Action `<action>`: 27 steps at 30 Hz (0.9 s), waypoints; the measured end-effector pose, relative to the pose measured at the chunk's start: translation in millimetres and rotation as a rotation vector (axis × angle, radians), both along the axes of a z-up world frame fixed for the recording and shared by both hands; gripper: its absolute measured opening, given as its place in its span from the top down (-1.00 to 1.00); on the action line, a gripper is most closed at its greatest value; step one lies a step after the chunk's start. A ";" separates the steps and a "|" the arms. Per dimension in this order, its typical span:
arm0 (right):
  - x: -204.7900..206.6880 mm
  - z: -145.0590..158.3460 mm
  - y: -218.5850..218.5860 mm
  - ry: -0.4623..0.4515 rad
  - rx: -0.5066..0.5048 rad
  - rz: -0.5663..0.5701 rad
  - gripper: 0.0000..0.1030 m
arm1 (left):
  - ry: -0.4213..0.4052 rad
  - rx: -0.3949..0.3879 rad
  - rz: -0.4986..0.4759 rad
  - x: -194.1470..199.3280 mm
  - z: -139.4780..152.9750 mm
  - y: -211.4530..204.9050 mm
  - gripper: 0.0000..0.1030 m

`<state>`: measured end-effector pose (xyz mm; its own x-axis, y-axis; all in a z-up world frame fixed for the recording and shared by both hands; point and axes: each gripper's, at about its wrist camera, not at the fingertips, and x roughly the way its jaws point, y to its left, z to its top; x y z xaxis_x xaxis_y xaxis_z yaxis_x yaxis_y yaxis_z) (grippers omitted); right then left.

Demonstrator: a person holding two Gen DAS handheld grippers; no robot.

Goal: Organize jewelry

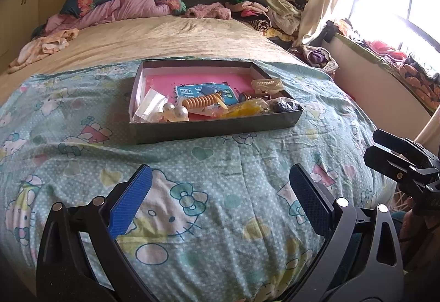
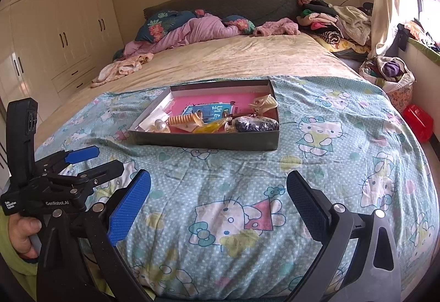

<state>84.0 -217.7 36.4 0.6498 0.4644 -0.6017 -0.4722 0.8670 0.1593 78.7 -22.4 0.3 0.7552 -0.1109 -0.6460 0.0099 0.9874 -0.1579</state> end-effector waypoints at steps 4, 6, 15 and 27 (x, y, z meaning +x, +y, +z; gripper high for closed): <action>-0.2 0.5 0.7 0.000 -0.004 0.002 -0.91 | -0.006 -0.001 0.011 -2.6 2.1 1.9 -0.81; -0.5 0.8 0.8 0.001 -0.004 0.003 -0.91 | -0.007 0.004 0.015 -3.3 3.2 2.3 -0.81; -3.5 2.0 5.1 -0.001 -0.011 0.012 -0.91 | 0.002 0.021 0.026 -5.3 4.4 2.7 -0.81; -5.8 2.1 7.5 0.000 -0.015 0.017 -0.91 | 0.001 0.033 0.030 -6.2 5.9 1.5 -0.82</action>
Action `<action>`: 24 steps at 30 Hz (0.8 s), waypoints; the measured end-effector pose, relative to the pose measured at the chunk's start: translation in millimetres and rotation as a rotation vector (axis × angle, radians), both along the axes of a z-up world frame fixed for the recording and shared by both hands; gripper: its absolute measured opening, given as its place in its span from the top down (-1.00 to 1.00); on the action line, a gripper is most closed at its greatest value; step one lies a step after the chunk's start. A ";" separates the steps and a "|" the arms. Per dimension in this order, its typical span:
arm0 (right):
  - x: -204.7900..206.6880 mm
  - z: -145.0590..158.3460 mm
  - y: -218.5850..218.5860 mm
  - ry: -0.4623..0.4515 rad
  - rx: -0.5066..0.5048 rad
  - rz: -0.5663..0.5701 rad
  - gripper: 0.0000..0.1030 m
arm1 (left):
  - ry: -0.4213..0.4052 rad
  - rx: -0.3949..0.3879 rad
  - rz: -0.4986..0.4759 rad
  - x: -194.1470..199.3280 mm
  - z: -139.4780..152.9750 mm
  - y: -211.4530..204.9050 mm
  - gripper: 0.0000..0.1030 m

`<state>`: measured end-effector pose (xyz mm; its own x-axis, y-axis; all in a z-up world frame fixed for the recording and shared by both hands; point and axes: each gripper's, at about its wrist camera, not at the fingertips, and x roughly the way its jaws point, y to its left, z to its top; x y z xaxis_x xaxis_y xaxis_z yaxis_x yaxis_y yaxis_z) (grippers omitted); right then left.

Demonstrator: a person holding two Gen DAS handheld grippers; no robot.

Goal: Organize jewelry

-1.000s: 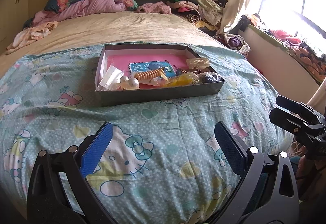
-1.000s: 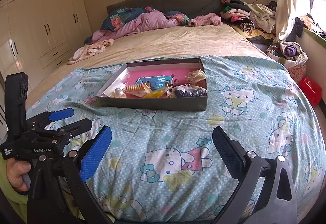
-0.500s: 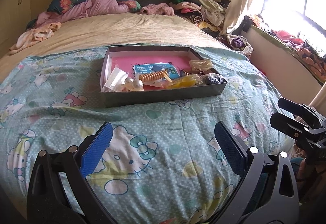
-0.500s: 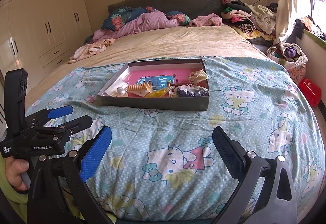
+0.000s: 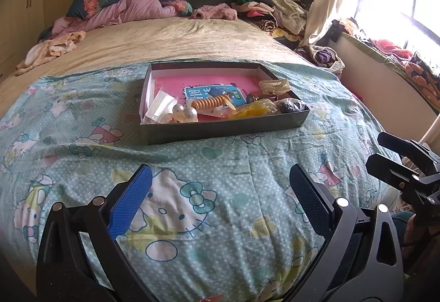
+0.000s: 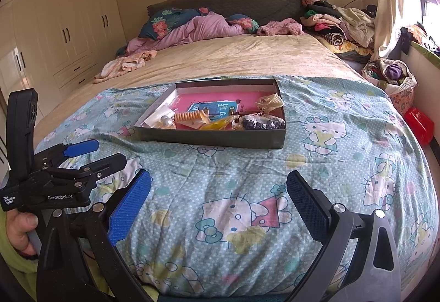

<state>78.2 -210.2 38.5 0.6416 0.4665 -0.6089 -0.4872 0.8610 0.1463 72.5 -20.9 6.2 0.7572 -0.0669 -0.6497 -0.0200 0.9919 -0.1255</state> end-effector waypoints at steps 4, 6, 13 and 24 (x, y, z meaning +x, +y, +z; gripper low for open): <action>-0.3 0.1 0.1 0.000 0.000 0.000 -0.91 | 0.004 0.004 0.003 0.1 0.0 -0.3 -0.81; -0.6 0.3 0.4 -0.001 0.001 0.000 -0.91 | 0.004 0.004 0.006 0.2 -0.5 -0.1 -0.82; -0.3 0.1 0.7 -0.001 -0.001 0.003 -0.91 | -0.001 0.009 0.014 -1.7 -0.5 1.2 -0.82; -0.9 0.3 1.2 -0.003 -0.003 0.002 -0.91 | 0.009 0.019 0.019 -1.9 -2.7 0.4 -0.82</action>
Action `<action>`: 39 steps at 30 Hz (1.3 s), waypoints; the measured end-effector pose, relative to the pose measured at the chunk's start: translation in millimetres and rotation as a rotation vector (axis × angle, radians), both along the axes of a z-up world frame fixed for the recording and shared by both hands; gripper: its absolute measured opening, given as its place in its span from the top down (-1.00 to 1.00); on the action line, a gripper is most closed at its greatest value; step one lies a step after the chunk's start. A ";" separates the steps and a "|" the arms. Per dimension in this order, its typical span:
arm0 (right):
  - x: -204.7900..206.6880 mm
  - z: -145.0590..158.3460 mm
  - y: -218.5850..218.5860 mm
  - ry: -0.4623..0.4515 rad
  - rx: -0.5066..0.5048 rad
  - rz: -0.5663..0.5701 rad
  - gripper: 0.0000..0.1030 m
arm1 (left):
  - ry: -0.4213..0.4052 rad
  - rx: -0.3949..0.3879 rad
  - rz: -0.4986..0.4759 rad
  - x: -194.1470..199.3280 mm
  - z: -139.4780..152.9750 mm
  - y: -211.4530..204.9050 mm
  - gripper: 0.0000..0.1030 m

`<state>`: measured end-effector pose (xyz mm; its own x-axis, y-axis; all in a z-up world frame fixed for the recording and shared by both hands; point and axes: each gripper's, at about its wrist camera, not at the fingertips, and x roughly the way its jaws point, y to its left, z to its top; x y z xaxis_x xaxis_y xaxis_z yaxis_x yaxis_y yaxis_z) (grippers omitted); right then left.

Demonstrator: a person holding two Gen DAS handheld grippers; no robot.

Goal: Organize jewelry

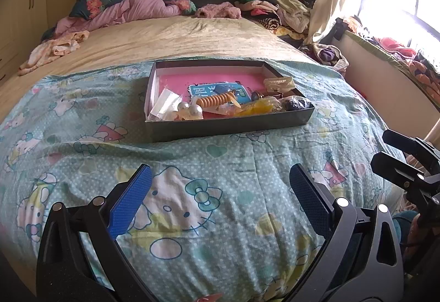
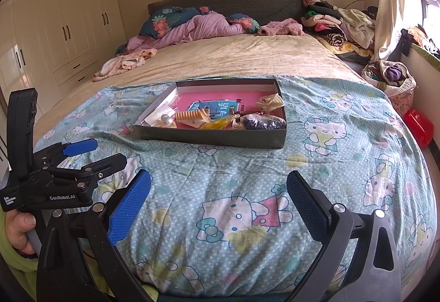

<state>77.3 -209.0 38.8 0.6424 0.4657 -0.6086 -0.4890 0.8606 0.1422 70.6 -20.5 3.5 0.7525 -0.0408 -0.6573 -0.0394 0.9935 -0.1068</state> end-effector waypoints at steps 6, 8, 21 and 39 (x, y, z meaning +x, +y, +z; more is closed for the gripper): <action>0.1 -0.7 -1.4 0.002 -0.005 0.001 -0.91 | 0.002 0.004 0.001 -0.5 -0.4 -0.3 -0.82; 0.2 -0.7 -0.7 0.003 -0.003 0.001 -0.91 | 0.003 0.002 0.000 -0.1 -0.4 -0.2 -0.82; 3.2 -4.5 -5.5 0.012 -0.003 -0.006 -0.91 | 0.003 0.006 0.012 -0.9 -6.4 2.7 -0.82; 126.1 -46.4 -87.2 0.072 -0.149 -0.259 -0.91 | 0.113 -0.065 0.449 60.0 -39.9 154.0 -0.82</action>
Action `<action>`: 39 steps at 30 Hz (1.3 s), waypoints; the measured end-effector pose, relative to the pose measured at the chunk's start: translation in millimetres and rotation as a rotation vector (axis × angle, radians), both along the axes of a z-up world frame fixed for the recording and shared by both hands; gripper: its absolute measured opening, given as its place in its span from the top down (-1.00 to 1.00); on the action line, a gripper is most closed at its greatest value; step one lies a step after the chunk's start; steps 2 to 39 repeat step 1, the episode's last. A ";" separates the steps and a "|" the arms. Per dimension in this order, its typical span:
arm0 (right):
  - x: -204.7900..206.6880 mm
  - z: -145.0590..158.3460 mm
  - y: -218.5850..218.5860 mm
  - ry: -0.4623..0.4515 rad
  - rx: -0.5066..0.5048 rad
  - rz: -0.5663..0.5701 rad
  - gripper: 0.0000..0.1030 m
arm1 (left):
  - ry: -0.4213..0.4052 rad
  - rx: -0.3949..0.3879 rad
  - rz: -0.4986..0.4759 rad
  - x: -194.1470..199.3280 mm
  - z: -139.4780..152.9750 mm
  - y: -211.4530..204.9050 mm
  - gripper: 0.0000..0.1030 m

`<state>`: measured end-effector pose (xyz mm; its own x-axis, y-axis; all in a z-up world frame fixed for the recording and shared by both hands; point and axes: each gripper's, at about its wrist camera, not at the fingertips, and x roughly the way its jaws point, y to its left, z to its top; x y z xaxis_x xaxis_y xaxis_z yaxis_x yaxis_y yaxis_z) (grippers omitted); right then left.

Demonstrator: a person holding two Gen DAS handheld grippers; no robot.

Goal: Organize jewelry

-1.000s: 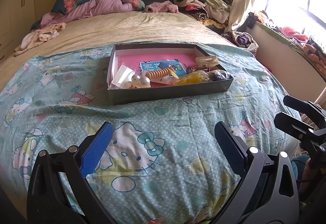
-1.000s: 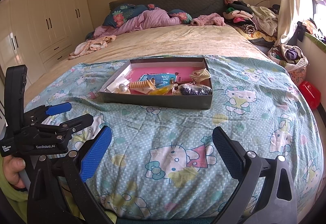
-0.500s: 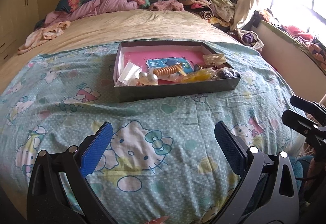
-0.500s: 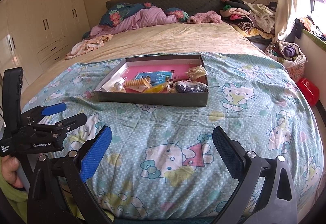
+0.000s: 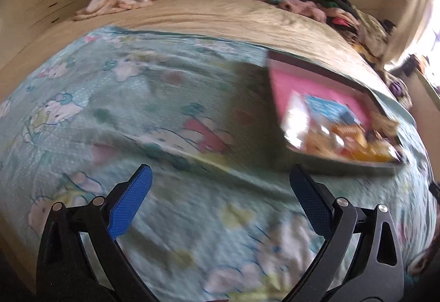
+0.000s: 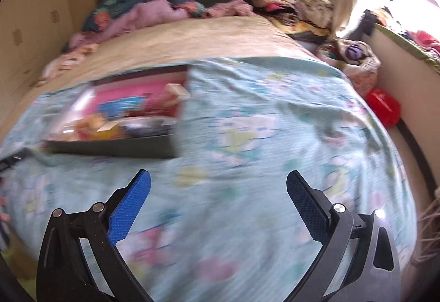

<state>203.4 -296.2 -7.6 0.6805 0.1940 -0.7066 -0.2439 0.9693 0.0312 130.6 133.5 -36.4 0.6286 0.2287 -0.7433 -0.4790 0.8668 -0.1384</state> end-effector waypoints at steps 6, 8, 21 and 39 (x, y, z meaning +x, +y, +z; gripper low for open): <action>18.9 -8.1 -11.8 0.019 -0.011 -0.033 -0.91 | -0.009 -0.002 0.049 4.0 -1.7 18.9 -0.82; 18.9 -8.1 -11.8 0.019 -0.011 -0.033 -0.91 | -0.009 -0.002 0.049 4.0 -1.7 18.9 -0.82; 18.9 -8.1 -11.8 0.019 -0.011 -0.033 -0.91 | -0.009 -0.002 0.049 4.0 -1.7 18.9 -0.82; 18.9 -8.1 -11.8 0.019 -0.011 -0.033 -0.91 | -0.009 -0.002 0.049 4.0 -1.7 18.9 -0.82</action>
